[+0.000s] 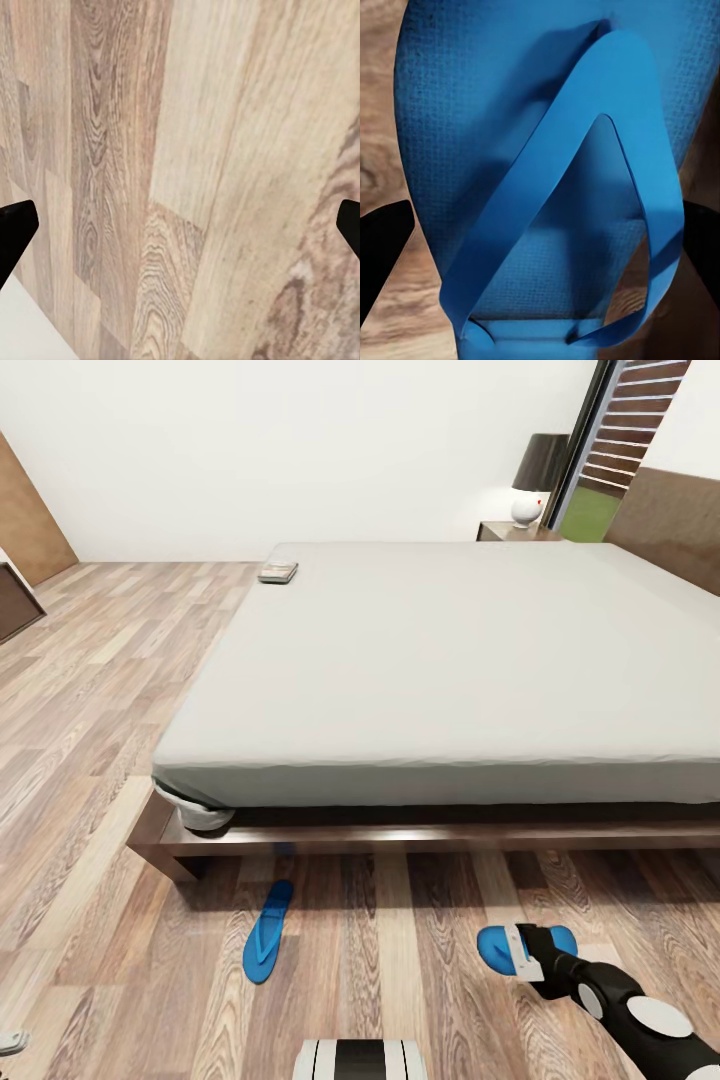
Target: In the bedroom, move the book from the bed onto either nightstand, and place the two sandals side by side next to the bed.
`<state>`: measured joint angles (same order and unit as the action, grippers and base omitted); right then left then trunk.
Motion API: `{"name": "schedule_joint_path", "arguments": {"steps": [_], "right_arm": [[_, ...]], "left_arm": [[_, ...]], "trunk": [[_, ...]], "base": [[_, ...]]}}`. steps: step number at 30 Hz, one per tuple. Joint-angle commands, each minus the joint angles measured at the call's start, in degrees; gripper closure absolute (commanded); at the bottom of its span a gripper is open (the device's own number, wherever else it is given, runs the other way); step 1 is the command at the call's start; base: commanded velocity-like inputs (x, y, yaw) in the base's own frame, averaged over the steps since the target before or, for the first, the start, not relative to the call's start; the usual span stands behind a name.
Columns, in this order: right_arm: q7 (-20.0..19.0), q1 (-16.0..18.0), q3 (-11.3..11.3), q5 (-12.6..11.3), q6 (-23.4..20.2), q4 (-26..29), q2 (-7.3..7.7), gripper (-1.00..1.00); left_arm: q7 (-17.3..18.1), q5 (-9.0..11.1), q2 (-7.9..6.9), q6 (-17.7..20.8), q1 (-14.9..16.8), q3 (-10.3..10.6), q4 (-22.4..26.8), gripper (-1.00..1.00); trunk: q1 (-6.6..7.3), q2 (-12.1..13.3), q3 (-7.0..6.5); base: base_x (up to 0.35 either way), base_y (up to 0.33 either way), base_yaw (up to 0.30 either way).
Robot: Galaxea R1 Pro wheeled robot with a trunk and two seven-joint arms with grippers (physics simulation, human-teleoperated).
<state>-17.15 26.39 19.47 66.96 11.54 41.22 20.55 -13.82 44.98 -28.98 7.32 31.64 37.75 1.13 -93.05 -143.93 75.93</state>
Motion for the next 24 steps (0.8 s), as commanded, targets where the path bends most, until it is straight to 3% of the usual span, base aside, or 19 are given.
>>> {"name": "schedule_joint_path", "arguments": {"steps": [1, 14, 17, 21, 22, 24], "right_arm": [[-0.11, 0.03, 0.81, 0.59, 0.22, 0.18, 0.21, 1.00], [0.73, -0.02, 2.57, 0.80, 2.77, 0.56, 2.79, 1.00], [1.12, -0.07, 2.59, 2.14, 3.01, 0.59, 3.09, 1.00], [4.33, -0.10, 2.58, 7.94, 3.05, 0.53, 3.51, 1.00], [6.71, -0.10, 2.58, 11.80, 2.99, 0.44, 3.75, 1.00], [8.91, -0.12, 2.58, 16.22, 2.95, 0.35, 3.96, 1.00]], "left_arm": [[-0.25, 0.37, -0.03, 0.32, 0.00, 0.48, 0.15, -1.00], [-0.30, 0.32, -0.09, 0.42, 0.00, 0.50, 0.07, -1.00], [-0.27, 0.32, -0.10, 0.42, 0.00, 0.52, 0.04, -1.00], [-0.18, 0.35, -0.10, 0.42, 0.00, 0.55, 0.07, -1.00], [-0.14, 0.34, -0.11, 0.42, 0.00, 0.56, 0.08, -1.00], [-0.11, 0.33, -0.10, 0.42, 0.00, 0.56, 0.09, -1.00]], "trunk": [[0.01, -0.02, 0.04], [0.01, -0.02, 0.04], [0.01, -0.02, 0.04], [0.01, -0.02, 0.04], [0.01, -0.02, 0.04], [0.01, -0.02, 0.04]], "base": [[0.000, 0.000, 0.000], [0.000, 0.000, 0.000], [0.000, 0.000, 0.000], [0.000, 0.000, 0.000], [0.000, 0.000, 0.000], [0.000, 0.000, 0.000]]}}
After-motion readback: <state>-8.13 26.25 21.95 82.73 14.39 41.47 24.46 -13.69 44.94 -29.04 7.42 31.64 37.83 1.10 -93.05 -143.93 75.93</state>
